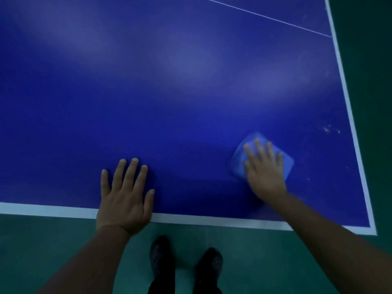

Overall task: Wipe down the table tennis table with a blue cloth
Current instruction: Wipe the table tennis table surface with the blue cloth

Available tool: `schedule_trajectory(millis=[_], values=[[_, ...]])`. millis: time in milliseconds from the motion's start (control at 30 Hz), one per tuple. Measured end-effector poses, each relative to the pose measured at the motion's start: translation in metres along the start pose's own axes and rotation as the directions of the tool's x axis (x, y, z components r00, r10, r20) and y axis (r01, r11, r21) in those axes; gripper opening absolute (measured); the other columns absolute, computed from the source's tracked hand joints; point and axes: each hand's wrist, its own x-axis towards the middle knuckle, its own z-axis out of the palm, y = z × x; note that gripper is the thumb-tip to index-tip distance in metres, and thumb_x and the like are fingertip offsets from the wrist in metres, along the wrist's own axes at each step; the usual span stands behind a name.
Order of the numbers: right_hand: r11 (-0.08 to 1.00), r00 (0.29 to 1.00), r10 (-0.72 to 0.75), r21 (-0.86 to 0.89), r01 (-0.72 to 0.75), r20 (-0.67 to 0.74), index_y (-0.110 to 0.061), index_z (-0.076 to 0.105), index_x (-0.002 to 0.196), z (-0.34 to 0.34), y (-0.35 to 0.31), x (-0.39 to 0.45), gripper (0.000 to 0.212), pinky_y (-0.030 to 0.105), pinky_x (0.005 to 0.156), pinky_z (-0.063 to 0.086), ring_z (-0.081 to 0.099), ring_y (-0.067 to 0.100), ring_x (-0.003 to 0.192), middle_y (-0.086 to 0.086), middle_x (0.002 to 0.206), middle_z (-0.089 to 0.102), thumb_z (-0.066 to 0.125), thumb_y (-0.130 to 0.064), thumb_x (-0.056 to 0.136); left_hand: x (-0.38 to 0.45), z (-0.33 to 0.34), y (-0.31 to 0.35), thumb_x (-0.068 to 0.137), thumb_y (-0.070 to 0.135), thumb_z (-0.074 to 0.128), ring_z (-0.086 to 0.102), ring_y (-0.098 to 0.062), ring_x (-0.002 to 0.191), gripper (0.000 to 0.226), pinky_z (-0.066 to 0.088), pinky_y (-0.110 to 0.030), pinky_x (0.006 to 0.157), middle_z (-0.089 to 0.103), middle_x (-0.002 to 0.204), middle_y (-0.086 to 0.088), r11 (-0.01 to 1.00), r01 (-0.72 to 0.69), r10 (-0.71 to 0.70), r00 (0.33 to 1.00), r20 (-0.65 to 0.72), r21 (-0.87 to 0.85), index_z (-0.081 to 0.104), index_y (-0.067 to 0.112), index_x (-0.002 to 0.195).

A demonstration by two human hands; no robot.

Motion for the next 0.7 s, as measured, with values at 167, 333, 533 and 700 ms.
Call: schedule_trajectory(millis=[167, 333, 533, 700], values=[[0.925, 0.928, 0.368, 0.127, -0.359, -0.053, -0.037, 0.030, 0.155, 0.009, -0.057, -0.005, 0.053, 0.063, 0.117, 0.012, 0.016, 0.031, 0.152, -0.002, 0.165, 0.021, 0.029, -0.047, 0.103, 0.000, -0.002, 0.005, 0.095, 0.050, 0.022, 0.020, -0.034, 0.149, 0.070, 0.009, -0.061, 0.119, 0.030, 0.159, -0.013, 0.999, 0.015, -0.016, 1.000, 0.010, 0.032, 0.040, 0.009, 0.149], [0.995, 0.997, -0.054, 0.085, 0.050, 0.047, -0.039, 0.028, 0.154, 0.015, -0.056, -0.067, 0.052, 0.060, 0.120, 0.010, 0.011, 0.027, 0.154, -0.005, 0.166, 0.019, 0.022, -0.052, 0.104, -0.003, -0.012, 0.015, 0.094, 0.050, 0.018, 0.022, -0.034, 0.149, 0.073, 0.009, -0.060, 0.118, 0.032, 0.158, -0.015, 0.997, 0.060, -0.060, 0.998, 0.010, 0.058, 0.038, 0.006, 0.149], [0.922, 0.926, 0.378, 0.082, -0.378, 0.021, -0.038, 0.026, 0.156, 0.011, 0.034, -0.076, 0.052, 0.061, 0.120, 0.007, 0.009, 0.029, 0.154, -0.005, 0.166, 0.017, 0.026, -0.048, 0.105, -0.009, -0.014, 0.083, 0.092, 0.041, 0.030, 0.031, -0.036, 0.144, 0.066, 0.010, -0.058, 0.120, 0.041, 0.152, -0.019, 0.992, 0.040, -0.050, 0.995, -0.085, -0.118, 0.048, 0.002, 0.142], [0.989, 0.995, -0.093, 0.117, 0.095, -0.018, -0.035, 0.033, 0.153, 0.020, -0.006, -0.097, 0.051, 0.064, 0.118, 0.013, 0.022, 0.034, 0.151, 0.001, 0.163, 0.028, 0.027, -0.046, 0.104, -0.001, -0.001, 0.182, 0.094, 0.037, 0.032, 0.035, -0.036, 0.142, 0.061, 0.014, -0.056, 0.120, 0.044, 0.150, -0.019, 0.964, 0.000, -0.050, 0.983, -0.179, -0.267, 0.052, 0.000, 0.138]])
